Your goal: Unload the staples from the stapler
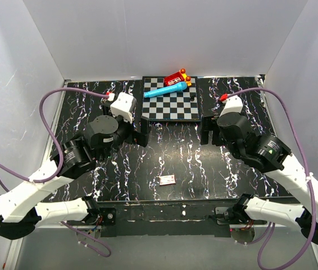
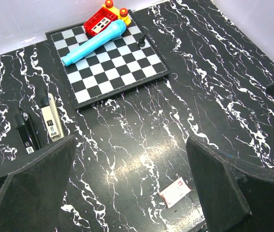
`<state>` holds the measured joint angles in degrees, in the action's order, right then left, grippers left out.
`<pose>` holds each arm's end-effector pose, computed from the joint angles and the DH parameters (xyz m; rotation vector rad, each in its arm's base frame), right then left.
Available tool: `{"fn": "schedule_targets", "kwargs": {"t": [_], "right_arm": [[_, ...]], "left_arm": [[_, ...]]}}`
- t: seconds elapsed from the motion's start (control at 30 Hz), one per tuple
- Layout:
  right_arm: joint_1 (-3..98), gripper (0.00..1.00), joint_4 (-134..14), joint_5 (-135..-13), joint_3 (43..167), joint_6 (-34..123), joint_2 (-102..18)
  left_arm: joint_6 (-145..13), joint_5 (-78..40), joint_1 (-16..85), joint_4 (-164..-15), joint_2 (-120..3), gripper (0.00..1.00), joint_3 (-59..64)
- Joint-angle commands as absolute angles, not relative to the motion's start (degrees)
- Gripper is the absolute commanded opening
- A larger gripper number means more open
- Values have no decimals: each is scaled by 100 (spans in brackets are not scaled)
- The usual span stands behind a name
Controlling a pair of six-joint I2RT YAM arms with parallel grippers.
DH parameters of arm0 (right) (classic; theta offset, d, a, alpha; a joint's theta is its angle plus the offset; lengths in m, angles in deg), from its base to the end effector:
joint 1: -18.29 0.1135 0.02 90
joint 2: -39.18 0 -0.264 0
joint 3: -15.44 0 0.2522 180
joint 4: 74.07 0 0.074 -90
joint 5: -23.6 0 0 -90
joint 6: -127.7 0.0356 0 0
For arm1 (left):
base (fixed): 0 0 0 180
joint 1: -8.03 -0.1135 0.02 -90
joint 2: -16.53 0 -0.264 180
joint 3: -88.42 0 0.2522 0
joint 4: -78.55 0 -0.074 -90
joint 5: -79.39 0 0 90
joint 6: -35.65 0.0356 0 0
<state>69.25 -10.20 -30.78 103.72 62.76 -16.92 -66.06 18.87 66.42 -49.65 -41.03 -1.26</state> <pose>0.1256 0.1219 0.4129 -0.0981 2.0142 0.1794 0.1149 -0.1533 0.4350 0.4185 1.8361 -0.3502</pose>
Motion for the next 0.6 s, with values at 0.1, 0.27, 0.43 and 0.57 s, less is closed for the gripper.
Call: {"fn": "schedule_targets", "kwargs": {"t": [0.1, 0.27, 0.43, 0.57], "right_arm": [[6901, 93, -1161, -3010, 10470, 6099, -1540], [6901, 94, -1249, -2966, 10461, 6029, -1742], [6901, 94, -1276, -2931, 10425, 6047, -1830], [6901, 95, -1468, -3386, 10338, 5705, -1716]], "left_arm": [[-6472, 1690, 6648, -5192, -3937, 98, -243], [-6499, 1778, 6648, -5183, -3875, 98, -120], [-6464, 1901, 6648, -5183, -3866, 98, -102], [-6437, 1928, 6648, -5227, -3901, 98, -119]]}}
